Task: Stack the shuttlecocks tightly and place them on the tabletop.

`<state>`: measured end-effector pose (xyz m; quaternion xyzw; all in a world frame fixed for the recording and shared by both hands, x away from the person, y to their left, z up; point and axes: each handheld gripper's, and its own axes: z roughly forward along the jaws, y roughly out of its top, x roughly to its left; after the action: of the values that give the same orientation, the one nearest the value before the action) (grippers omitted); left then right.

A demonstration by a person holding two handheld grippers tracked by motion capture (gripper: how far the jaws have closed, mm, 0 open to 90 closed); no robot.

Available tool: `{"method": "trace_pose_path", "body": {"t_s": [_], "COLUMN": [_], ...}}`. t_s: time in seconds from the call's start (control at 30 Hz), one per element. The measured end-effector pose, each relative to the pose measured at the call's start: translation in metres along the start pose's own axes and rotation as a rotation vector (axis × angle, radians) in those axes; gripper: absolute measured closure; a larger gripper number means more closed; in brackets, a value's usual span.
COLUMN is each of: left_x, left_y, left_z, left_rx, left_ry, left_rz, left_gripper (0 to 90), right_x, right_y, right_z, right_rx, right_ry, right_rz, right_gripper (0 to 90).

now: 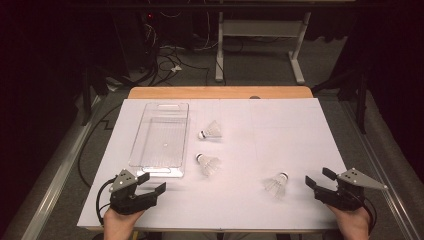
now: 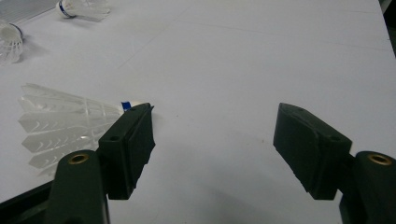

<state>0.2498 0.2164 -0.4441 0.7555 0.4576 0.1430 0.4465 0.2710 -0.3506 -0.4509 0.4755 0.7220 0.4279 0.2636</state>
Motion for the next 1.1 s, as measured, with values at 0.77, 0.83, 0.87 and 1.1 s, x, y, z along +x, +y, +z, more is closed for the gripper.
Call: {"method": "trace_pose_path", "body": {"t_s": [0.77,0.83,0.87,1.1], "left_x": [-0.033,-0.036,-0.037,-0.04], "left_y": [0.012,0.013,0.014,0.017], "left_z": [0.032,0.034,0.035,0.039], "left_rx": [0.069,0.078,0.081,0.078], "left_ry": [-0.063,-0.07,-0.072,-0.081], "left_rz": [0.059,0.067,0.071,0.072], "left_gripper": [32.3,31.9,31.9,31.9], "right_x": [0.001,0.001,0.001,0.001], "right_y": [0.0,0.0,0.0,0.0], "right_z": [0.001,0.002,0.002,0.002], "right_rx": [0.011,0.015,0.017,0.021], "right_ry": [0.008,0.009,0.009,0.014], "right_rz": [-0.007,-0.004,-0.005,-0.013], "right_gripper": [29.7,29.7,29.8,30.1]}}
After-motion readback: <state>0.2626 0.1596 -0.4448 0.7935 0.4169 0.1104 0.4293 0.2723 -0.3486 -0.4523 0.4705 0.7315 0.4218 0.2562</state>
